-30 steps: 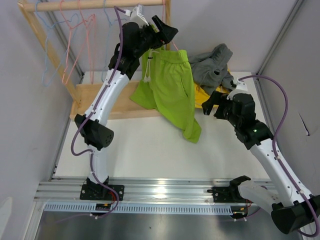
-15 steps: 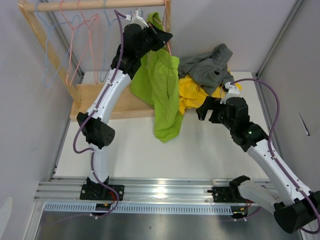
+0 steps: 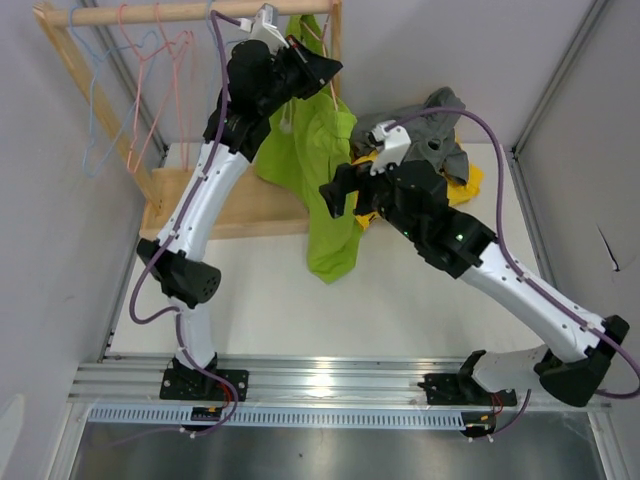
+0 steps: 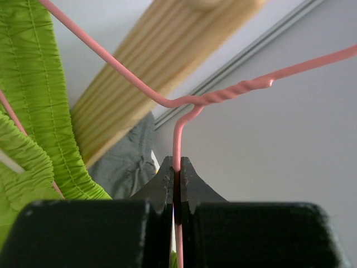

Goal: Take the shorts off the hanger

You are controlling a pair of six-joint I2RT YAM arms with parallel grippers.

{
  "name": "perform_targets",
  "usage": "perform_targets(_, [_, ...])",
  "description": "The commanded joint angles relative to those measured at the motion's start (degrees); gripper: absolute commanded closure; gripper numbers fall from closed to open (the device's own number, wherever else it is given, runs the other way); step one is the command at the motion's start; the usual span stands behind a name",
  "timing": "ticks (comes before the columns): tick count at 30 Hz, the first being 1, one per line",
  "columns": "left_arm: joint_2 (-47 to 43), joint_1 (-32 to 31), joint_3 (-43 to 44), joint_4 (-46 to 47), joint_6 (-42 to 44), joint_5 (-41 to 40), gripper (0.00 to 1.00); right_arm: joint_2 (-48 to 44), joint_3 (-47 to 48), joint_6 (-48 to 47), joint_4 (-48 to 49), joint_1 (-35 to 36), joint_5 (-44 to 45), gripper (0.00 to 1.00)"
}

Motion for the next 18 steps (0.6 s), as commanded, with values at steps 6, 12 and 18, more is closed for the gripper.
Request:
perform_targets(6, [-8.83, -0.63, 1.59, 3.82, 3.35, 1.76, 1.0, 13.93, 11.42, -8.15, 8.85, 1.59, 9.27, 0.01])
perform_targets(12, [-14.01, -0.55, -2.98, 3.47, 4.49, 1.84, 1.0, 17.12, 12.66, -8.77, 12.46, 1.49, 12.18, 0.28])
perform_targets(18, [-15.87, -0.55, -3.51, 1.36, 7.57, 0.35, 1.0, 9.83, 5.02, -6.66, 13.25, 9.48, 19.38, 1.0])
